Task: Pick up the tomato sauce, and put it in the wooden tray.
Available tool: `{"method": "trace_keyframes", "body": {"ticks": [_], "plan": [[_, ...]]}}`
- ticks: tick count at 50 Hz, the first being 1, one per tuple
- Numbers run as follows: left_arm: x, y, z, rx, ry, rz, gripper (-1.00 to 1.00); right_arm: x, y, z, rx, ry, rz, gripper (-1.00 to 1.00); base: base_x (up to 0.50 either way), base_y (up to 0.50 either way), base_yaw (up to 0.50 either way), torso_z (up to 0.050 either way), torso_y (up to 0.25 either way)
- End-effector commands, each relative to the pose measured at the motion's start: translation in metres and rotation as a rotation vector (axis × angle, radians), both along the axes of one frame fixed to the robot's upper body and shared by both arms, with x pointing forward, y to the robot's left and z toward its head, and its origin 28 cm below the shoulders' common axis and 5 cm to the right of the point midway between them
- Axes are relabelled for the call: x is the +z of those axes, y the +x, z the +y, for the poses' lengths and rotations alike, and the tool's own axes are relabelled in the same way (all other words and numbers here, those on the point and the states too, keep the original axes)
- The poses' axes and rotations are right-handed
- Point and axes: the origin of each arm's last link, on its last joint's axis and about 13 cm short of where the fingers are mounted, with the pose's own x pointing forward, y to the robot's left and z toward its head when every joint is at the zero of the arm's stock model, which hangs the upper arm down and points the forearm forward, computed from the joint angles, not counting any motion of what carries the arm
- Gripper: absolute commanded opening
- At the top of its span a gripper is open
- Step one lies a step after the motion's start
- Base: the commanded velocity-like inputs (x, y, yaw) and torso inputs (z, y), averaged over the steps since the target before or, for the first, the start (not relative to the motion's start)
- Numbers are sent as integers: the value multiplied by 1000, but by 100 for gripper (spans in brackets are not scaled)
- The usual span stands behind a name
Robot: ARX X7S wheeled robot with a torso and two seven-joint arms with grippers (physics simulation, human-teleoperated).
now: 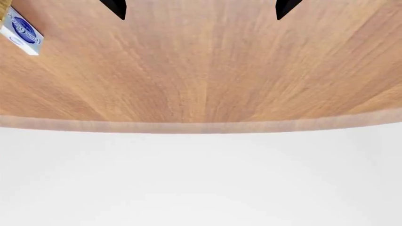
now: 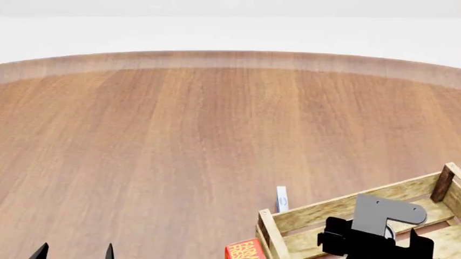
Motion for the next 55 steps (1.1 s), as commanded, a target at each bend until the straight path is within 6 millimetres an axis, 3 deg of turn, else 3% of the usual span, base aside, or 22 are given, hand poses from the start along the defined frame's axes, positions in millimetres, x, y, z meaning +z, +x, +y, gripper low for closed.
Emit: {"method": "trace_keyframes", "body": {"ticks": [1,27,55], "plan": [[0,0,0,0,0,0,100,0,0,-1,7,-2,7,100,0,0,0,0,0],[1,0,0,-3,1,1,100,1,1,-1,9,5,2,100,0,0,0,0,0],[0,1,0,-4,0,2,100,9,8,2,101,-42,-135,100,0,0,0,0,0]]}}
